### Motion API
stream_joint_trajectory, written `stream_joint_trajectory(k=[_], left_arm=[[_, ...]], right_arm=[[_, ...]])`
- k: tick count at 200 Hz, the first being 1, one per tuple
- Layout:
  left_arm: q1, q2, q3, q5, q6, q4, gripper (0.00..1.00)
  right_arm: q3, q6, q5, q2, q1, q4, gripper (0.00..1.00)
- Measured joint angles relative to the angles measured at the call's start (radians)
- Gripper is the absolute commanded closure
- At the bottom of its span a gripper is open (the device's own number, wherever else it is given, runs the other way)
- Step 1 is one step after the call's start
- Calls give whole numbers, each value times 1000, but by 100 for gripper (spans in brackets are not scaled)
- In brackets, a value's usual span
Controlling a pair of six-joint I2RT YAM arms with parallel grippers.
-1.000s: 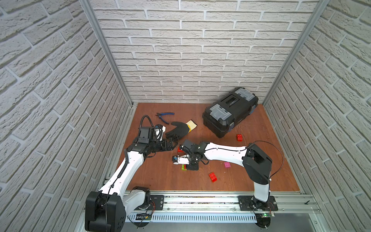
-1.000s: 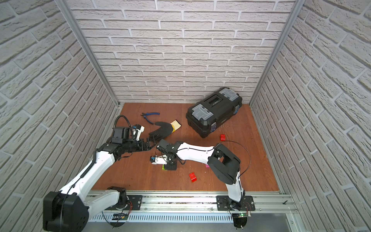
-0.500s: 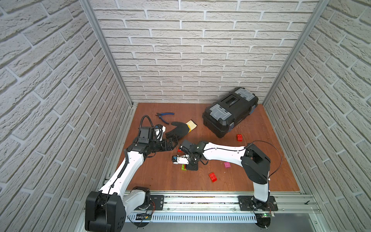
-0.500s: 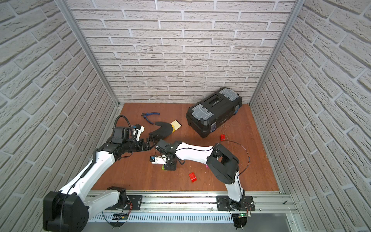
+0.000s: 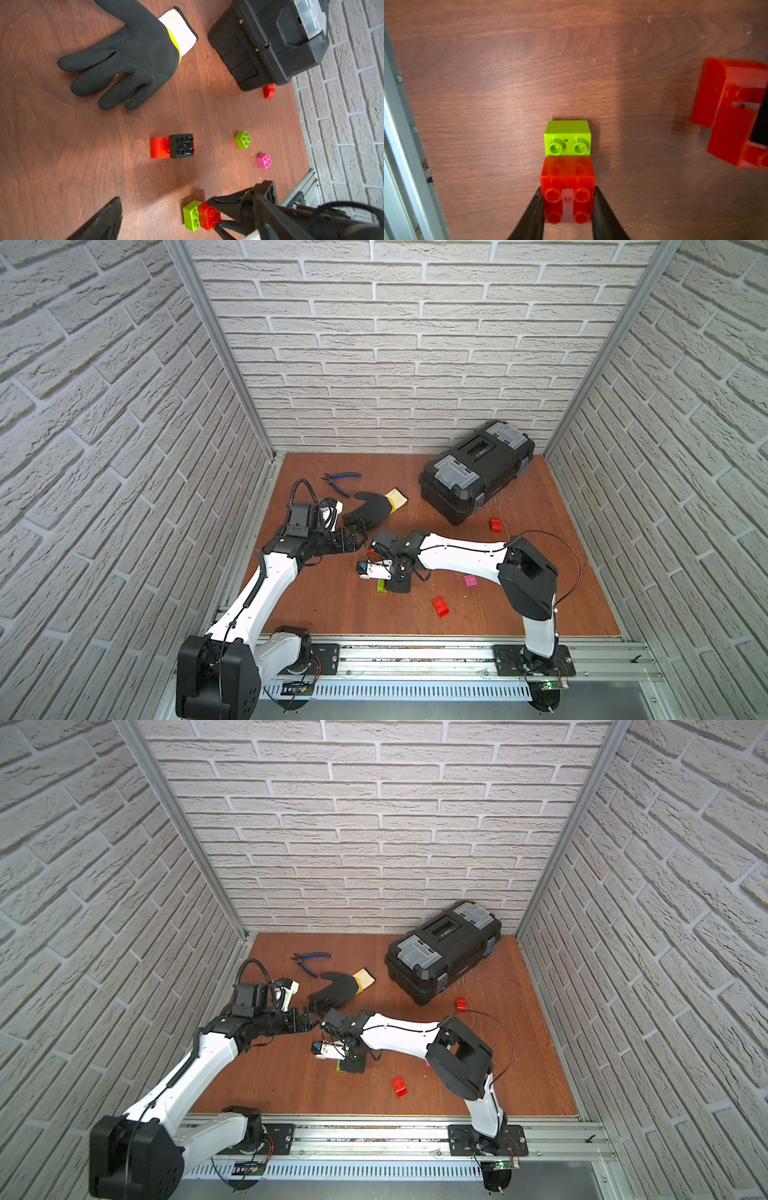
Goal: Assemble the letter s with lego
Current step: Assemble the lego brick with the lego brick.
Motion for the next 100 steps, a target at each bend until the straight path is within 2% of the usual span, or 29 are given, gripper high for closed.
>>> stream_joint_trajectory(k=[100], left_arm=[[0, 0, -2, 0, 0, 0, 2]], right_arm=[[105, 17, 39, 71, 23, -90, 74]])
